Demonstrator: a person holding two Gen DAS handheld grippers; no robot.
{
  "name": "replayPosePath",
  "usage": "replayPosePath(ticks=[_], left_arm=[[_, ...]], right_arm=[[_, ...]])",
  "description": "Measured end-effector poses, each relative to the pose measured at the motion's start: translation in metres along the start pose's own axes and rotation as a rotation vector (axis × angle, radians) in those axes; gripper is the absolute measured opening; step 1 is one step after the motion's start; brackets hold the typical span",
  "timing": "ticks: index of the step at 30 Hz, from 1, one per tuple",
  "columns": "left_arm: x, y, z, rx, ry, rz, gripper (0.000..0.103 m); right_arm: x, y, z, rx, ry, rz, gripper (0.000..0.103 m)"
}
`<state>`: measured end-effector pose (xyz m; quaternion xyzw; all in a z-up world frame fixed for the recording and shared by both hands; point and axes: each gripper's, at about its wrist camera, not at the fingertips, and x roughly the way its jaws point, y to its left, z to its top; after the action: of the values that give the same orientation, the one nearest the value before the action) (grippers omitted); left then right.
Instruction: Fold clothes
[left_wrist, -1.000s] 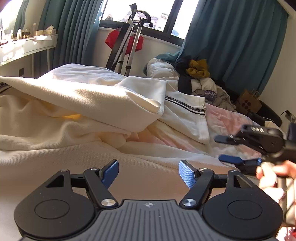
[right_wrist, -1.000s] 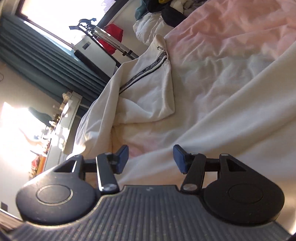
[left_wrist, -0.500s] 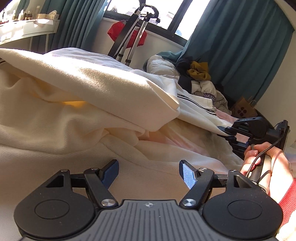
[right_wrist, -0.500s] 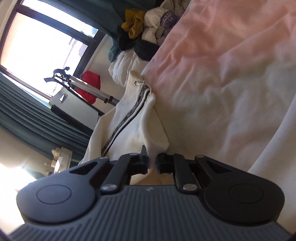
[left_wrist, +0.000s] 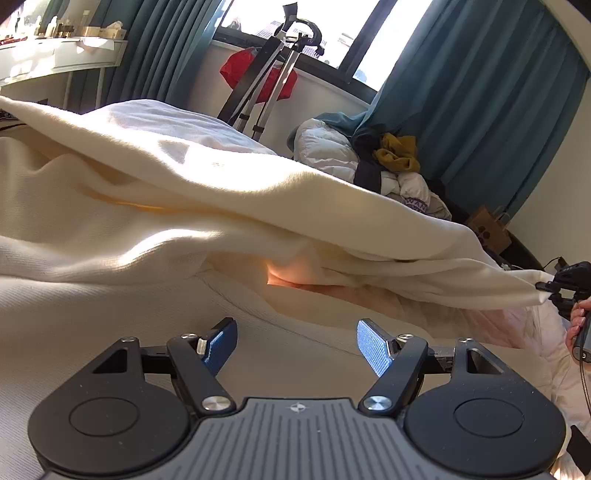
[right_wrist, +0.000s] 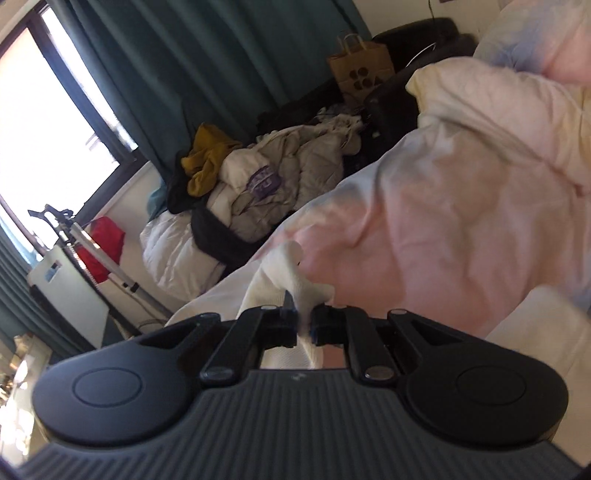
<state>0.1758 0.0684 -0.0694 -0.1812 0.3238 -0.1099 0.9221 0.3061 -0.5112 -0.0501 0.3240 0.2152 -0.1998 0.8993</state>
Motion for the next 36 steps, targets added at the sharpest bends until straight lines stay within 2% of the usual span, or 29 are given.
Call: replayPosePath(ticks=[3,6,9,10,12,17,19,20,25,27,30,36], left_arm=[[0.002,0.002,-0.001,-0.007,0.005,-0.013,0.074],[0.007,0.002,-0.001,-0.013,0.011,-0.013,0.074],[0.009,0.003,-0.001,-0.021,0.016,-0.013,0.074],[0.009,0.003,-0.001,-0.022,0.016,-0.015,0.074],[0.009,0.004,0.0,-0.023,0.015,-0.017,0.074],[0.008,0.005,0.0,-0.028,0.02,-0.027,0.075],[0.006,0.005,0.0,-0.033,0.016,-0.038,0.075],[0.005,0.005,0.0,-0.035,0.015,-0.044,0.075],[0.004,0.002,0.002,-0.033,0.013,-0.052,0.076],[0.005,0.0,0.001,-0.022,0.019,-0.045,0.076],[0.002,-0.002,0.0,-0.006,0.018,-0.042,0.076],[-0.006,-0.008,-0.001,0.023,0.006,-0.046,0.076]], right_arm=[[0.005,-0.001,0.032,-0.077,0.033,-0.103,0.009],[-0.008,0.016,0.058,-0.14,-0.034,-0.044,0.009],[-0.02,0.014,0.061,-0.192,-0.125,-0.003,0.009],[-0.02,0.007,0.059,-0.191,-0.134,-0.009,0.009],[-0.012,-0.021,0.046,-0.15,-0.087,-0.063,0.009],[0.01,-0.093,-0.007,-0.078,0.108,-0.212,0.009],[0.013,-0.105,-0.018,-0.057,0.152,-0.226,0.009],[0.01,-0.104,-0.018,-0.06,0.144,-0.217,0.009],[-0.016,-0.067,0.018,-0.126,-0.022,-0.08,0.009],[-0.018,-0.061,0.022,-0.164,-0.045,-0.083,0.009],[-0.013,-0.072,0.0,-0.251,-0.025,-0.136,0.009],[-0.045,-0.084,-0.021,-0.248,0.032,-0.16,0.012]])
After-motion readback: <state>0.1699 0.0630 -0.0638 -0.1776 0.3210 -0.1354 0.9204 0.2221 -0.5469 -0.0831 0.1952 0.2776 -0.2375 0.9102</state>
